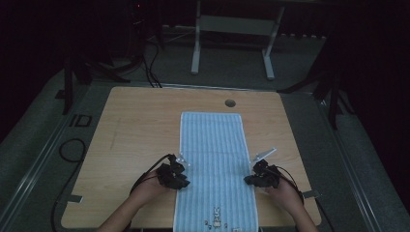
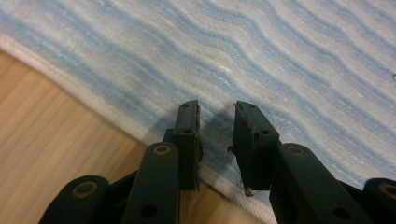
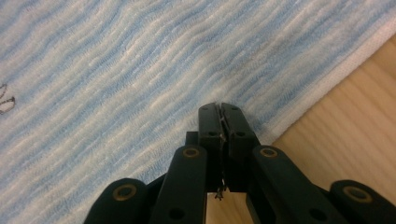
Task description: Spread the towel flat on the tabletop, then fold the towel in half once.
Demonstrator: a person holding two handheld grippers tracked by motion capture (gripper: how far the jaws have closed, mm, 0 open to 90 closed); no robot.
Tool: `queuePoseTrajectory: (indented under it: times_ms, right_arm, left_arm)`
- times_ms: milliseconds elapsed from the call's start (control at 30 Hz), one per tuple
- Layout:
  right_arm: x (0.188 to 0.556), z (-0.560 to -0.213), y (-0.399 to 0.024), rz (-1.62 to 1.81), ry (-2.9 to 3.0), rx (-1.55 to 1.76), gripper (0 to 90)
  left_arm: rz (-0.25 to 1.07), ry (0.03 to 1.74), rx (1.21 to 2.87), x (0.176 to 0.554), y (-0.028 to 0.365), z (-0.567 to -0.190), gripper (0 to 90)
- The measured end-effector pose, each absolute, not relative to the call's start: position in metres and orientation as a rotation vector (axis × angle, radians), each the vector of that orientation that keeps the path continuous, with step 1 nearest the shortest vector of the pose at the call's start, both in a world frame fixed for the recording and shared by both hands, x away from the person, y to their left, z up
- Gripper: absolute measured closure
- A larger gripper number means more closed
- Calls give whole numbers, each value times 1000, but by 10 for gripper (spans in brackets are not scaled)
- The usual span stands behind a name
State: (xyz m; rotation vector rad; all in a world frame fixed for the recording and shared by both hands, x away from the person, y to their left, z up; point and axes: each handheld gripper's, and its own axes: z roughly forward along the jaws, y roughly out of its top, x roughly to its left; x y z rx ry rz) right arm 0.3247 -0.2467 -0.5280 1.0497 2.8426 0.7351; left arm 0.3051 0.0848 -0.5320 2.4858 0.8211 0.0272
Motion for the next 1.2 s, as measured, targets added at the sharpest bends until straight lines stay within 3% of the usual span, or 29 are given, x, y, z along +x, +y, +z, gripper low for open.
queuePoseTrajectory:
  times_ms: [167,467,667,700,833,900,933,1200]
  right_arm:
    - [320,-529,-264,758,2821,1107,875]
    - [305,-531,-283,828,2788,1184,876]
    - [308,-522,-279,825,2799,1134,855]
    - [310,-520,-278,809,2794,1127,848]
    - [340,-503,-278,749,2718,1131,733]
    - [348,-501,-279,743,2702,1140,719]
    - [362,-498,-279,725,2684,1158,645]
    - [416,-496,-269,635,2638,1233,536]
  left_arm:
    - [-15,835,2446,306,80,-534,693]
    - [25,789,2499,301,67,-532,691]
    - [87,805,2523,304,70,-524,545]
    - [164,817,2558,311,74,-518,545]
    - [241,861,2542,330,83,-506,507]
    - [259,889,2534,341,86,-503,487]
    - [285,906,2526,348,86,-502,471]
    - [300,910,2564,392,75,-503,442]
